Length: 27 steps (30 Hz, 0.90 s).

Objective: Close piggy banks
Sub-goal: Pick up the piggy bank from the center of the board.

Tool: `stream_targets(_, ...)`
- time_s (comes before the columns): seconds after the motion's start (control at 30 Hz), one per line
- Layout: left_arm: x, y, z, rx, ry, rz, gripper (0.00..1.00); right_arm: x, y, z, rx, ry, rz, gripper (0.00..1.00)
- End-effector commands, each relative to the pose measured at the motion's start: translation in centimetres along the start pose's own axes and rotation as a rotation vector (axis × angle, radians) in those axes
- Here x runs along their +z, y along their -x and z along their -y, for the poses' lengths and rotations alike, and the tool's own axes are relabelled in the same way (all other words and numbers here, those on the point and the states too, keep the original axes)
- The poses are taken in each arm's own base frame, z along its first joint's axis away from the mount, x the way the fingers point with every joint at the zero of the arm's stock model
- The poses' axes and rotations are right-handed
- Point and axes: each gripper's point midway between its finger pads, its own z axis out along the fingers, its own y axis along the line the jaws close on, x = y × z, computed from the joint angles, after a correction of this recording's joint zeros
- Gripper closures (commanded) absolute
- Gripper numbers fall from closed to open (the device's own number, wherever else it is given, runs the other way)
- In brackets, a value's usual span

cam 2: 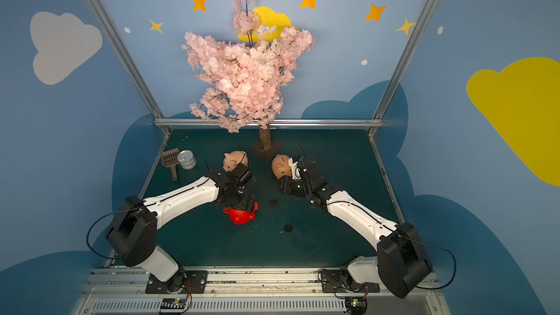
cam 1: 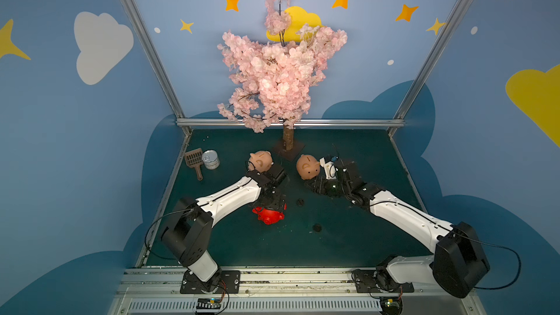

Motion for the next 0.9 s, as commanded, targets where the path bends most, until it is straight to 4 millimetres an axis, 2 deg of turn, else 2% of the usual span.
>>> stream_targets(0.0, 1.3, -0.4, 0.5, 0.008, -0.01, -0.038, 0.02, -0.1, -0.1, 0.2, 0.003, 0.0, -0.007, 0.56)
stream_targets(0.17, 1.7, 0.0, 0.8, 0.002, -0.034, -0.047, 0.01, -0.3, -0.2, 0.3, 0.006, 0.0, -0.004, 0.57)
stream_targets(0.57, 1.5, 2.1, 1.0, -0.001, -0.066, -0.005, 0.12, -0.6, -0.2, 0.6, 0.011, -0.006, 0.006, 0.57)
stream_targets(0.73, 1.1, 4.4, 1.6, 0.008, -0.069, 0.046, 0.12, -0.8, -0.2, 0.9, 0.012, -0.013, 0.011, 0.57)
stream_targets(0.87, 1.2, 7.4, 2.1, 0.012, -0.058, 0.093, 0.12, -0.9, -0.2, 1.1, 0.013, -0.017, 0.016, 0.57)
